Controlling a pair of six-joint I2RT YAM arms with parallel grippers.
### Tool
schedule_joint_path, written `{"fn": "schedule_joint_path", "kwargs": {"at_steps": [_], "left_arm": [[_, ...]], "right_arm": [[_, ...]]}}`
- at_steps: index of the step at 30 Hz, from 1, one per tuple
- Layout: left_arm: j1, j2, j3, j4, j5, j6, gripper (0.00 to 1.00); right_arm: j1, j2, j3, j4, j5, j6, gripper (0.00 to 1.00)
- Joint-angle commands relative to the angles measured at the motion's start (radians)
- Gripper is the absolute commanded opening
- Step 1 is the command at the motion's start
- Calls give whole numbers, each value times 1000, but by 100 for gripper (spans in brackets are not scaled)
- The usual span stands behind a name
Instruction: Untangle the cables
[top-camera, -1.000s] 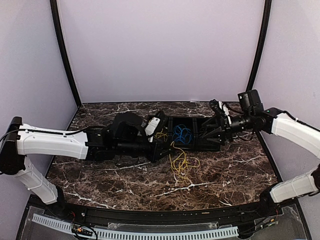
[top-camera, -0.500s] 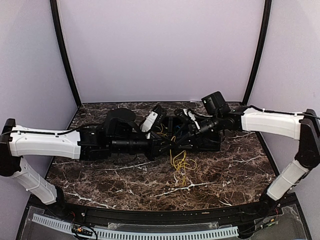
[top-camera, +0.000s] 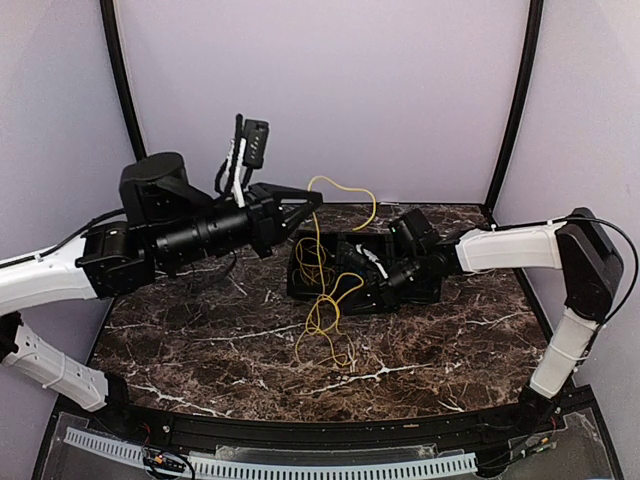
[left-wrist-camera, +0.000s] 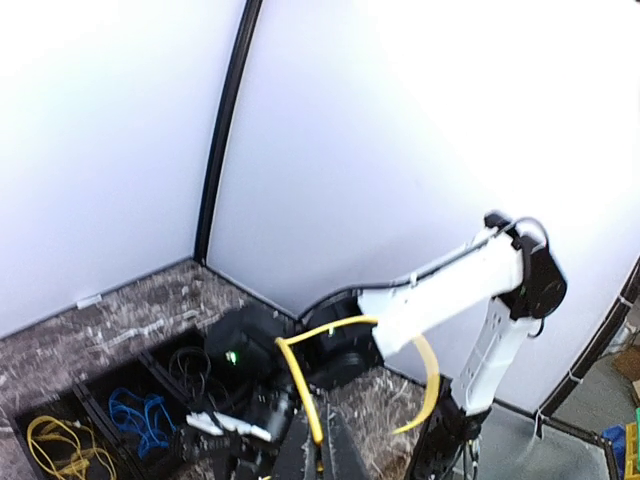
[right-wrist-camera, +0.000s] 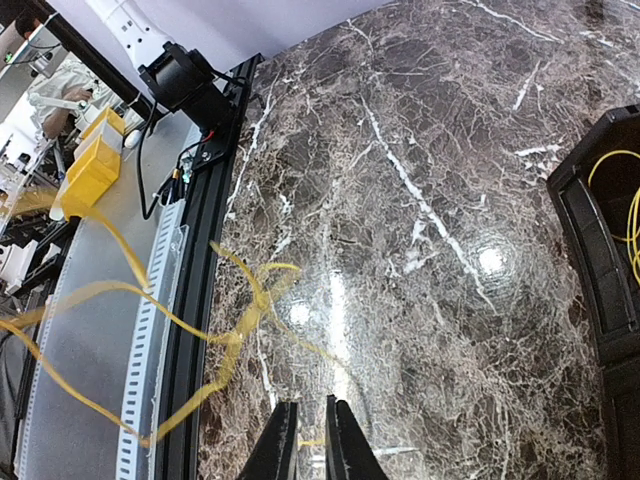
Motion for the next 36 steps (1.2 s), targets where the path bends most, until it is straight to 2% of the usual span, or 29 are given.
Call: {"fn": "schedule_joint_path", "kwargs": {"at_steps": [1, 7, 9, 12, 16, 18, 20, 24, 29, 32, 33, 35, 36], "left_arm": [[-5, -87, 130, -54, -93, 104, 0], [-5, -132, 246, -90, -136, 151, 0], [-5, -134, 270, -98, -140, 159, 0], [-5, -127, 274, -103, -141, 156, 0], [-5, -102, 238, -93, -144, 128, 0], [-5, -91, 210, -70, -142, 114, 0], [-5, -82, 187, -39, -146, 103, 0], [-5, -58, 168, 15, -152, 90, 0], [-5, -29, 181, 54, -148, 80, 0], [-5, -28, 194, 63, -152, 80, 0], [-5, -31, 195, 66, -157, 80, 0], [-5, -42, 194, 75, -164, 81, 0], [-5, -50, 197, 76, -167, 85, 0]], "right_arm": [[0, -13, -19, 8, 40, -23, 12], [-3, -24, -9, -29, 44, -58, 11], [-8, -46, 11, -65, 20, -94, 14], [-8, -116, 46, -123, 17, -169, 25], [-8, -235, 90, -179, 60, -242, 52], [-1, -291, 96, -175, 41, -231, 67], [20, -336, 91, -119, 47, -169, 77], [79, -314, 116, -52, 38, -63, 87], [159, -233, 144, -26, 103, -3, 98], [184, -201, 134, -8, 154, 10, 97], [185, -193, 126, -2, 154, 8, 91], [185, -192, 103, 9, 166, 9, 70], [182, -195, 89, 14, 164, 3, 53]]}}
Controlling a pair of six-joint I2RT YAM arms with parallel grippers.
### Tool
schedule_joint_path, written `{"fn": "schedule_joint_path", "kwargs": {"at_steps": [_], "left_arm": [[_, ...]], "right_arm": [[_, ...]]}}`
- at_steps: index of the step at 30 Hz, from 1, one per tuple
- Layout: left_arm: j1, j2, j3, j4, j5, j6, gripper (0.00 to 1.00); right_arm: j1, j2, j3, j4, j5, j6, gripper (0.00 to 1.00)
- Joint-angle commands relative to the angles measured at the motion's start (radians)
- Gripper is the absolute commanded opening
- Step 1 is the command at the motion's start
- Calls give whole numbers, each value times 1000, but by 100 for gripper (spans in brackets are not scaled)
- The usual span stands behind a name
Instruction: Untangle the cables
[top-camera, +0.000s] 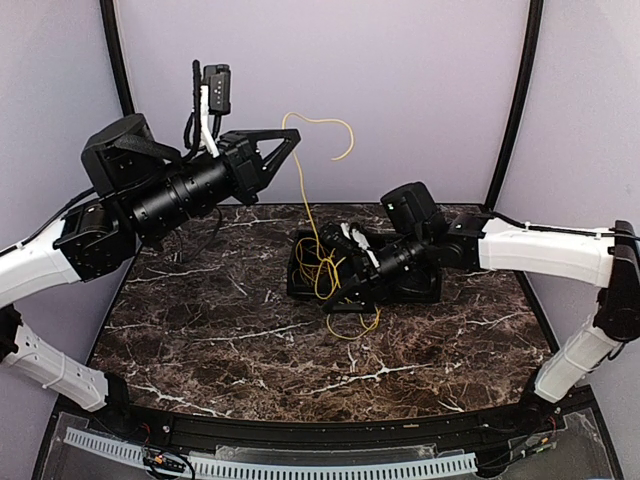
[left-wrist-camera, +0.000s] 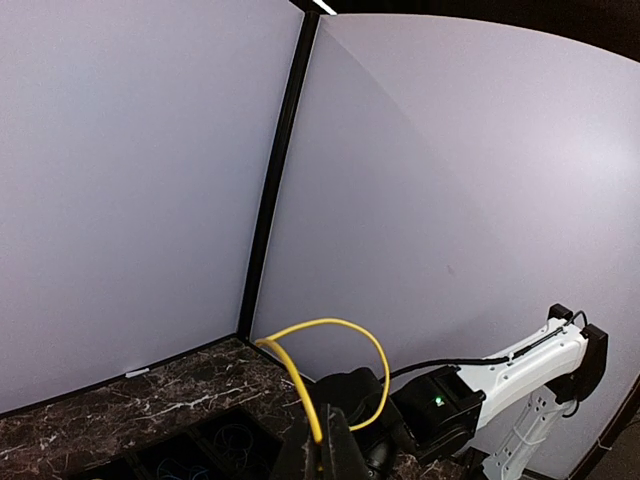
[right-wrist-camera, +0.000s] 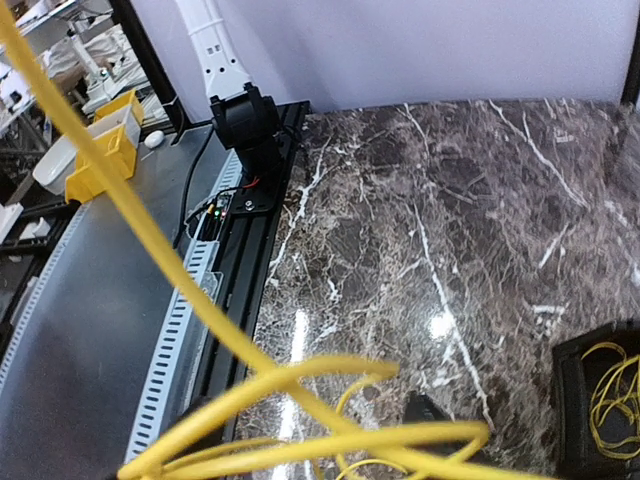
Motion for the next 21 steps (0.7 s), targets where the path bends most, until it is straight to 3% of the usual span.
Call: {"fn": "schedule_joint_path", "kwargs": {"at_steps": [1, 3, 5, 10, 21], "left_arm": [[-5, -43, 29, 60, -28, 6, 0], [-5, -53, 40, 45, -42, 24, 0], [-5, -63, 73, 25, -57, 51, 0], [-5, -89, 174, -21, -101, 138, 0], [-5, -127, 376, -61, -215, 308, 0]], "right_arm": [[3, -16, -43, 51, 34, 11, 36], [0, -36, -70, 39, 42, -18, 11], [-4, -63, -119, 36, 67, -49, 0], [-57, -71, -222, 22, 117, -101, 0], [-231, 73, -278, -148, 119, -230, 0]]}}
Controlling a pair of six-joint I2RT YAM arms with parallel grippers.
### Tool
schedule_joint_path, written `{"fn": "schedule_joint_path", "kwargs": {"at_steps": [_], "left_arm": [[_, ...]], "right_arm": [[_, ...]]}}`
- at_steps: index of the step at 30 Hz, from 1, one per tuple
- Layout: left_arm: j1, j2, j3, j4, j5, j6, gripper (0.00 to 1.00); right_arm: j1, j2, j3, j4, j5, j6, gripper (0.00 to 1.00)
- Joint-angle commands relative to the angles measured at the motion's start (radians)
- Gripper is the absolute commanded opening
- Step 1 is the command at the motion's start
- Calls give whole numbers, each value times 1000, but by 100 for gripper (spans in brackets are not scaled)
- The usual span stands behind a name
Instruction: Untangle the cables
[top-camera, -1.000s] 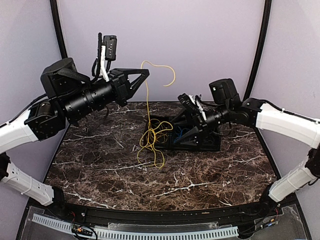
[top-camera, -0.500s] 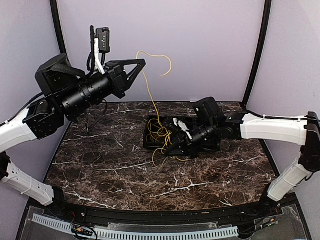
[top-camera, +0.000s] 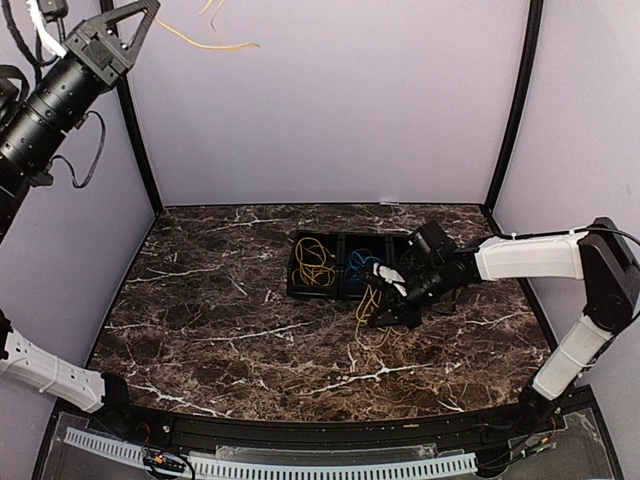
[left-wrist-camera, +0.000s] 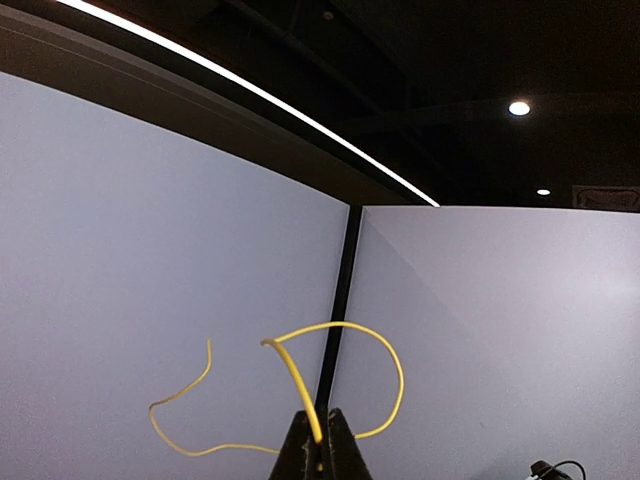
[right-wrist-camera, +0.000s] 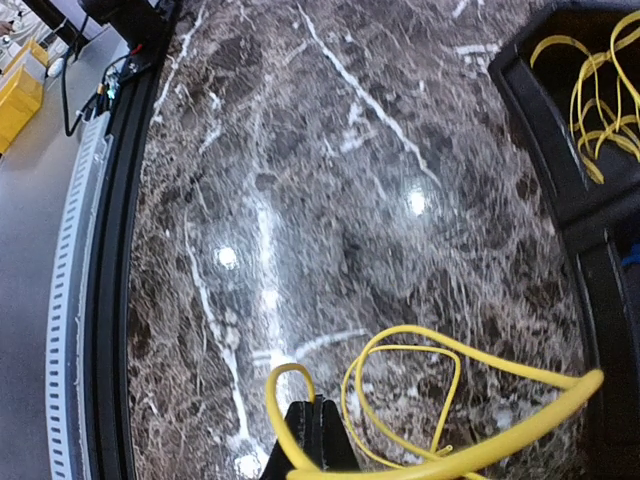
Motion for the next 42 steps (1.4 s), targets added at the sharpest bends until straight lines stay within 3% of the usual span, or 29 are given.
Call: {"fn": "schedule_joint_path", "kwargs": {"at_steps": [1, 3, 6, 13, 20, 27, 33, 42], "left_arm": [[-5, -12, 66, -4, -81, 103, 0], [-5, -7, 69, -7, -118, 119, 0], [-5, 4, 47, -21, -155, 116, 0], [-5, 61, -52, -132, -219, 47, 0], [48, 137, -160, -212, -175, -98, 0], [200, 232, -236, -239, 88, -265, 0], [240, 324, -266, -221, 137, -269, 0], [298, 461, -265, -159, 166, -240, 0]], "right_arm": [[-49, 33, -35, -80, 13, -72, 0], [-63, 38, -38, -103, 7, -80, 0], [-68, 15, -29, -140, 9, -96, 18], [-70, -157, -22, -177, 84, -75, 46], [-124, -308, -9, -183, 156, -46, 61], [-293, -362, -99, -40, 66, 28, 64], [-311, -414, -150, 2, 163, -7, 65], [-351, -452, -184, 4, 152, -12, 65]]}}
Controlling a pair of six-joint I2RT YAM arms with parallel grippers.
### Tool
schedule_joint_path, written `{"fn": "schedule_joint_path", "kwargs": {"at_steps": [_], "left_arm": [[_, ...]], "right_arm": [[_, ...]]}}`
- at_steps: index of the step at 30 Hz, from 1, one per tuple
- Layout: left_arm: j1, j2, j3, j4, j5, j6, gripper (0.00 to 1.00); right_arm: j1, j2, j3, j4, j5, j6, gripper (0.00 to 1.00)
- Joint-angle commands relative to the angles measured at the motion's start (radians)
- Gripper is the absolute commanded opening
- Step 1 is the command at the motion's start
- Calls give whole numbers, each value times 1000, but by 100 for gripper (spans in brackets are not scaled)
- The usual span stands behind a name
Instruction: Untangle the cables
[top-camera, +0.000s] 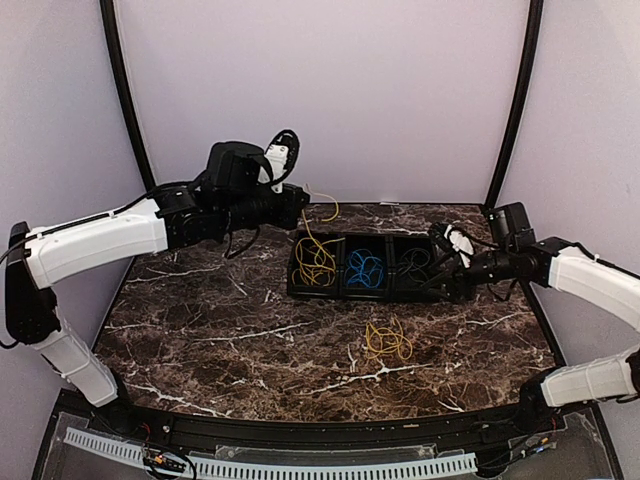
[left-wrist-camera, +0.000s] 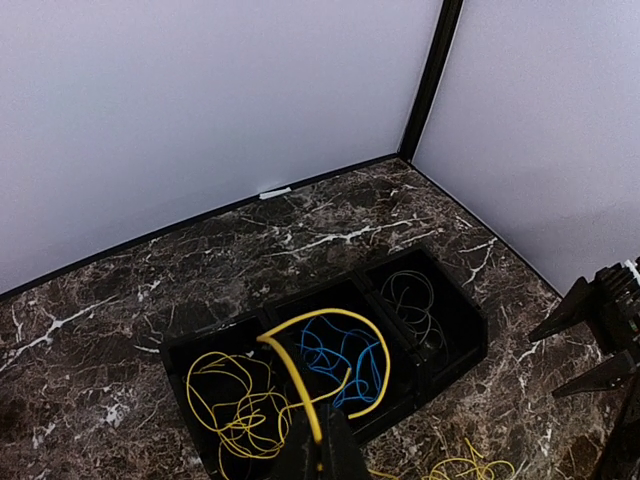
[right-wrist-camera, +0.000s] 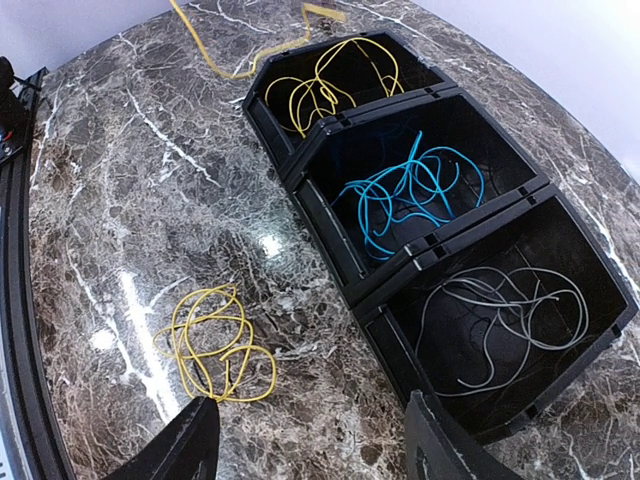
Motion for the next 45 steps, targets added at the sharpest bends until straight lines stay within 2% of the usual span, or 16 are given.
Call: {"fn": "schedule_joint_path", "kwargs": {"at_steps": [1, 4, 14, 26, 31, 36, 41, 45], "left_arm": [[26, 43, 2, 59, 8, 25, 0], [31, 96, 27, 49, -40, 76, 0], [75, 319, 99, 50, -46, 122, 0], [114, 524, 188, 97, -27, 93, 0], [124, 616, 287, 30, -45, 69, 0], [124, 644, 299, 18, 3, 47, 0], [124, 622, 308, -60, -2, 5, 0], [121, 540, 211, -39, 11, -40, 0]], "right_arm": [[-21, -15, -11, 39, 6, -5, 65], [-26, -21, -19, 42, 6, -12, 65], [-32, -12, -24, 36, 24, -28, 65], [-38, -4, -24, 28, 12, -34, 65], [-38, 2, -23, 25, 13, -37, 66], [-38, 7, -24, 19, -7, -42, 66], [-38, 21, -22, 7, -13, -52, 66], [-38, 28, -17, 2, -21, -55, 66]]}}
